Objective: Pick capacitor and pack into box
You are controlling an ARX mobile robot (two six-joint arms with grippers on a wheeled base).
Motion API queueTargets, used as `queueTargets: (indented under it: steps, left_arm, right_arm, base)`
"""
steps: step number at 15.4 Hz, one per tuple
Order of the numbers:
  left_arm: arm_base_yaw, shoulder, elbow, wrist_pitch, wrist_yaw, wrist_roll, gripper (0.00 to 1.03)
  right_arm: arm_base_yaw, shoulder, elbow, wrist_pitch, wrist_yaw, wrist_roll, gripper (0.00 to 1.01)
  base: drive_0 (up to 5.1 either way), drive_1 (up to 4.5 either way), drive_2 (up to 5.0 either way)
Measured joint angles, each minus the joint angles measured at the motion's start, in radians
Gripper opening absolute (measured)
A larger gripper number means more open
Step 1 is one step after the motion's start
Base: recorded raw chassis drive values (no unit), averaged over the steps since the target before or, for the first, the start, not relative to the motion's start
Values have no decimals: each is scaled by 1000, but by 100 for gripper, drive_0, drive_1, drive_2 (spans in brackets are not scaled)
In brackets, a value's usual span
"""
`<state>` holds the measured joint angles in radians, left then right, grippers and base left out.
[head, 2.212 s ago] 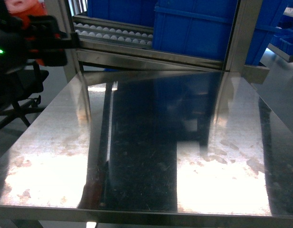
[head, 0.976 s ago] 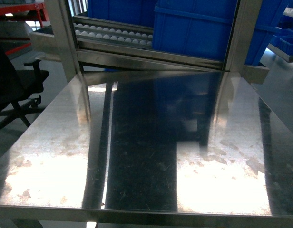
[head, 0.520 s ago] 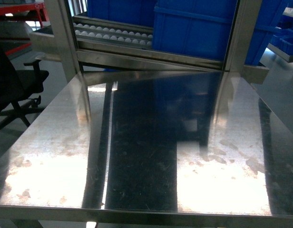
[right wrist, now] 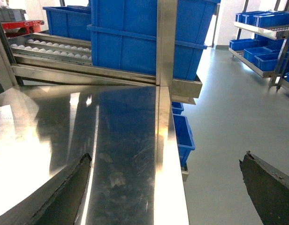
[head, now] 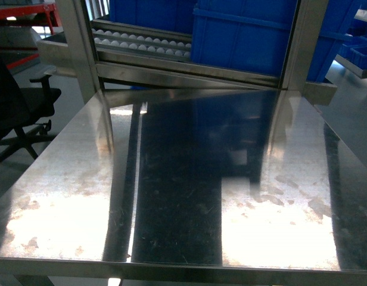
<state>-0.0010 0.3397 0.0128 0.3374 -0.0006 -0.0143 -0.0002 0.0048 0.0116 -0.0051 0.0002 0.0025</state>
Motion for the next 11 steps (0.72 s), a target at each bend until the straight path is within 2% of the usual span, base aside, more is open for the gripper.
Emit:
queueTargets:
  steps: [8,9,10,11]
  left_arm:
    - [0,-162,0,-162,0,0,44]
    - [0,-192,1,-204,0,0,44]
    - [0,-300,1,-355,2,0,44]
    - [0,-328,2,-320,2,1,44]
  right_arm:
    - [0,0,0,0,0,0,98]
    - [0,0,0,0,0,0,98]
    - [0,0,0,0,0,0,98]
    - [0,0,0,0,0,0,98]
  base:
    - [0,0,0]
    - [0,0,0]
    - [0,0,0]
    - [0,0,0]
